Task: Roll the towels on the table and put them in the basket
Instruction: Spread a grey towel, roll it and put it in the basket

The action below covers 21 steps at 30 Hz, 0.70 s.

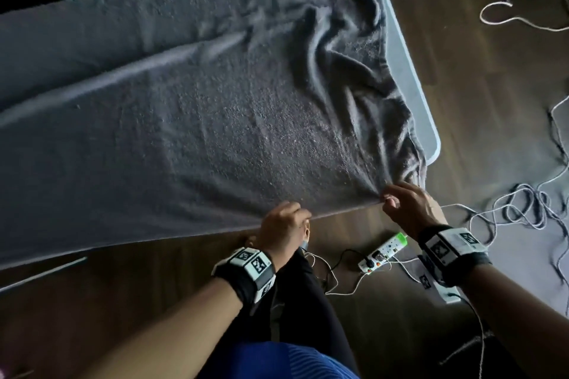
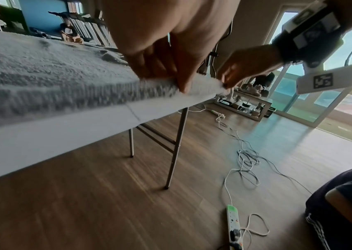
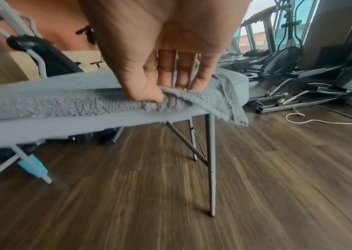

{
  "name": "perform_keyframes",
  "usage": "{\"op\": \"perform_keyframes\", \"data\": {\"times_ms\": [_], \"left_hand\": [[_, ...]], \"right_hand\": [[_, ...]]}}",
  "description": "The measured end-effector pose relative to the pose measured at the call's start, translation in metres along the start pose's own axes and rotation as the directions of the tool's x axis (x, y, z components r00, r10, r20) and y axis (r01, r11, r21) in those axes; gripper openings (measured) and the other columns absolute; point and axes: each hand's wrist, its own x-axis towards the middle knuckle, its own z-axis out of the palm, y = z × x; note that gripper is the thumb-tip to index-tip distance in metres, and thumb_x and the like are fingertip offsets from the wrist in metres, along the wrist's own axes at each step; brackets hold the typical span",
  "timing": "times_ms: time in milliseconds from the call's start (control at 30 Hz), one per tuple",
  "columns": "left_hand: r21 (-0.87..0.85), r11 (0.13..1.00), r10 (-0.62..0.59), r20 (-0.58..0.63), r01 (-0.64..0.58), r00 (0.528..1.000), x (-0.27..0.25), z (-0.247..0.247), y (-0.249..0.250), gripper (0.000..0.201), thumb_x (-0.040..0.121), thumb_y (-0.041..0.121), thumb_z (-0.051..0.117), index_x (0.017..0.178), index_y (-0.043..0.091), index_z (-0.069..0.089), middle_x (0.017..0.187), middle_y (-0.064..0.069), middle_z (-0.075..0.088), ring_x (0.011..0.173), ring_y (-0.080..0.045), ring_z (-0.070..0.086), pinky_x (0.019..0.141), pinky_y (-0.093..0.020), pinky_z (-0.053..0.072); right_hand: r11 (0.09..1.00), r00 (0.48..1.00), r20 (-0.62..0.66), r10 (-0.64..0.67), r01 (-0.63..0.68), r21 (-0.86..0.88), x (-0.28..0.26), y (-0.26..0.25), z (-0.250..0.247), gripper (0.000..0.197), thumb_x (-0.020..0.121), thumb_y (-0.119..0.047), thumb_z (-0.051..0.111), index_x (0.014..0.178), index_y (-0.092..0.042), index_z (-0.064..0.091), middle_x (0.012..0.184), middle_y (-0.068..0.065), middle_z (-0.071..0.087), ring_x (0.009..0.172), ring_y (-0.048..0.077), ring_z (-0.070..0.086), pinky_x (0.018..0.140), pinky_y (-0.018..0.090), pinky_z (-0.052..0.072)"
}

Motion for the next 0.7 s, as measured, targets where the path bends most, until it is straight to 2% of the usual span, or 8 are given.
{"op": "perform_keyframes", "data": {"times_ms": [100, 133, 200, 267, 367, 533, 633, 700], "left_hand": [[-0.071, 0.995, -0.052, 0.206, 0.068, 0.977, -0.007, 0.004, 0.001, 0.023, 0.085, 0.008, 0.061, 0.105, 0.013, 0.071, 0.100, -0.007, 0.070, 0.094, -0.025, 0.064, 0.082, -0.034, 0.053], [-0.089, 0.992, -0.070, 0.221, 0.091, 0.973, -0.013, 0.001, -0.002, 0.027, 0.087, 0.010, 0.060, 0.112, 0.015, 0.069, 0.108, -0.006, 0.069, 0.099, -0.023, 0.063, 0.089, -0.031, 0.050], [-0.110, 0.990, -0.075, 0.143, 0.091, 0.987, -0.032, -0.016, -0.018, 0.027, 0.084, 0.013, 0.060, 0.110, 0.015, 0.069, 0.105, -0.004, 0.070, 0.095, -0.023, 0.063, 0.086, -0.029, 0.047], [-0.115, 0.984, -0.127, 0.056, 0.133, 0.990, -0.060, -0.036, -0.048, 0.024, 0.081, 0.015, 0.058, 0.101, 0.017, 0.070, 0.094, -0.003, 0.069, 0.085, -0.025, 0.064, 0.078, -0.032, 0.051], [-0.099, 0.964, -0.257, -0.090, 0.248, 0.962, -0.114, -0.072, -0.126, 0.023, 0.082, 0.020, 0.049, 0.091, 0.018, 0.070, 0.085, 0.000, 0.068, 0.077, -0.022, 0.064, 0.070, -0.034, 0.054], [0.041, 0.927, -0.333, -0.364, 0.373, 0.870, -0.211, -0.167, -0.275, 0.016, 0.074, 0.003, 0.052, 0.079, 0.013, 0.063, 0.075, -0.004, 0.060, 0.072, -0.025, 0.057, 0.066, -0.034, 0.043], [0.155, 0.824, -0.458, -0.385, 0.545, 0.801, -0.260, -0.229, -0.361, 0.026, 0.065, -0.006, 0.058, 0.082, 0.014, 0.058, 0.080, -0.006, 0.054, 0.079, -0.031, 0.054, 0.069, -0.039, 0.043], [0.205, 0.724, -0.566, -0.369, 0.658, 0.737, -0.286, -0.257, -0.415, 0.035, 0.063, -0.008, 0.061, 0.091, 0.014, 0.058, 0.089, -0.009, 0.054, 0.086, -0.035, 0.053, 0.072, -0.043, 0.047]], "right_hand": [[0.990, 0.976, 0.190, 0.107, -0.087, -0.110, -0.012, -0.006, 0.007, 0.027, 0.070, -0.002, 0.069, 0.092, -0.018, 0.074, 0.098, 0.007, 0.069, 0.089, 0.030, 0.066, 0.077, 0.041, 0.054], [0.992, 0.971, 0.216, 0.105, -0.086, -0.098, -0.016, -0.014, 0.013, 0.030, 0.069, -0.002, 0.070, 0.093, -0.019, 0.074, 0.103, 0.007, 0.070, 0.092, 0.030, 0.066, 0.081, 0.042, 0.053], [0.996, 0.964, 0.252, 0.082, -0.076, -0.036, -0.019, -0.045, 0.030, 0.030, 0.072, -0.004, 0.070, 0.093, -0.026, 0.072, 0.102, 0.004, 0.070, 0.087, 0.030, 0.067, 0.077, 0.041, 0.054], [0.998, 0.949, 0.311, 0.053, -0.065, 0.027, -0.015, -0.093, 0.049, 0.026, 0.078, -0.013, 0.067, 0.093, -0.034, 0.069, 0.099, -0.002, 0.070, 0.080, 0.027, 0.067, 0.069, 0.036, 0.054], [0.996, 0.927, 0.370, -0.065, 0.040, 0.075, -0.001, -0.187, 0.080, 0.019, 0.085, -0.021, 0.062, 0.100, -0.031, 0.070, 0.102, -0.004, 0.070, 0.085, 0.024, 0.066, 0.069, 0.032, 0.051], [0.953, 0.897, 0.335, -0.290, 0.237, 0.191, 0.022, -0.356, 0.142, 0.018, 0.087, -0.020, 0.060, 0.101, -0.027, 0.069, 0.101, -0.002, 0.068, 0.084, 0.026, 0.066, 0.070, 0.033, 0.050], [0.901, 0.866, 0.256, -0.430, 0.395, 0.177, 0.028, -0.441, 0.180, 0.018, 0.084, -0.017, 0.064, 0.101, -0.021, 0.069, 0.101, 0.002, 0.067, 0.094, 0.028, 0.061, 0.078, 0.038, 0.050], [0.880, 0.836, 0.277, -0.474, 0.452, 0.144, 0.031, -0.482, 0.201, 0.023, 0.083, -0.020, 0.065, 0.105, -0.021, 0.067, 0.108, 0.004, 0.064, 0.103, 0.029, 0.057, 0.086, 0.040, 0.048]]}}
